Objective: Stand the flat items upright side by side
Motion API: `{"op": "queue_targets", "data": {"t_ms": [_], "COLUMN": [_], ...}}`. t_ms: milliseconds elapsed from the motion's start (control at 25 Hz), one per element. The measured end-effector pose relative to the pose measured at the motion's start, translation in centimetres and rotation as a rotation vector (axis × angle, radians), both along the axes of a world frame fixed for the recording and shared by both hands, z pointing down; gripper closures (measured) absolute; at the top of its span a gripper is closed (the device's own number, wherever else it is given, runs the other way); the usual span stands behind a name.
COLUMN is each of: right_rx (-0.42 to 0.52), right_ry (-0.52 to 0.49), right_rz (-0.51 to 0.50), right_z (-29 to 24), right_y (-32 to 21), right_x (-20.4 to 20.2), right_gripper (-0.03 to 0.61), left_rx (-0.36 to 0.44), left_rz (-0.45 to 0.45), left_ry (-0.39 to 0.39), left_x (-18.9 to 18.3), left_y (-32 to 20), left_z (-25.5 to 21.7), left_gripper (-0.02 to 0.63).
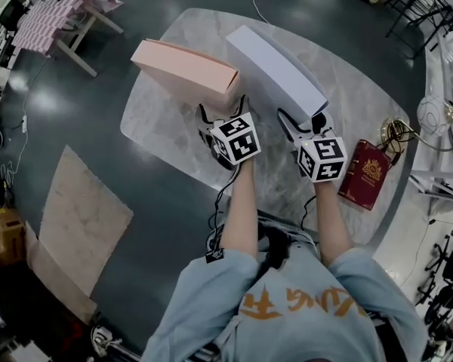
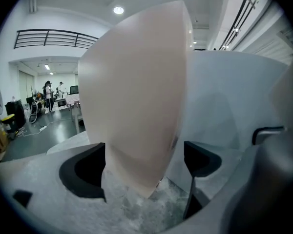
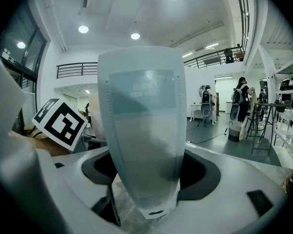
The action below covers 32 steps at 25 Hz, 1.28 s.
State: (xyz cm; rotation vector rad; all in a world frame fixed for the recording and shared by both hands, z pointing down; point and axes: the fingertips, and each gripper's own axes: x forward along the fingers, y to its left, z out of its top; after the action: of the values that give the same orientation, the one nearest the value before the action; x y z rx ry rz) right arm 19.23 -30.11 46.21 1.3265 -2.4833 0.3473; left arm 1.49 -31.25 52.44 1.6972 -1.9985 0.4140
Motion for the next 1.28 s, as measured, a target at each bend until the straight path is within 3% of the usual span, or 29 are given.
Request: {"op": "queue_targets", "data": {"t_ms": [560,960,1280], "right_rx": [-0.003,0.008,0.012], "right_ry": [0.004,-0.006,0.016], "right_rz": [-0.057,-0.058,-0.043], "right_z": [0.1,0.4,0.3], "right_y": [-0.6,-1.0,-0.4], "right_x": [-0.3,-0.2,-0.6], "right_gripper": [0.233,0.233,0.235], "left_rx": [-0.053,-0.033,0.000], "left_rz": [-0.103,-0.008,0.143], "left_ry": [-0.006,-0.048,-0.027], "left_x": [-0.9,-0.7,-0.3], "left_y": [-1.5,-1.2,0.4], "left_z": [2.0,2.6,2.6], "left_gripper": [0.098,0.116,0.130]}}
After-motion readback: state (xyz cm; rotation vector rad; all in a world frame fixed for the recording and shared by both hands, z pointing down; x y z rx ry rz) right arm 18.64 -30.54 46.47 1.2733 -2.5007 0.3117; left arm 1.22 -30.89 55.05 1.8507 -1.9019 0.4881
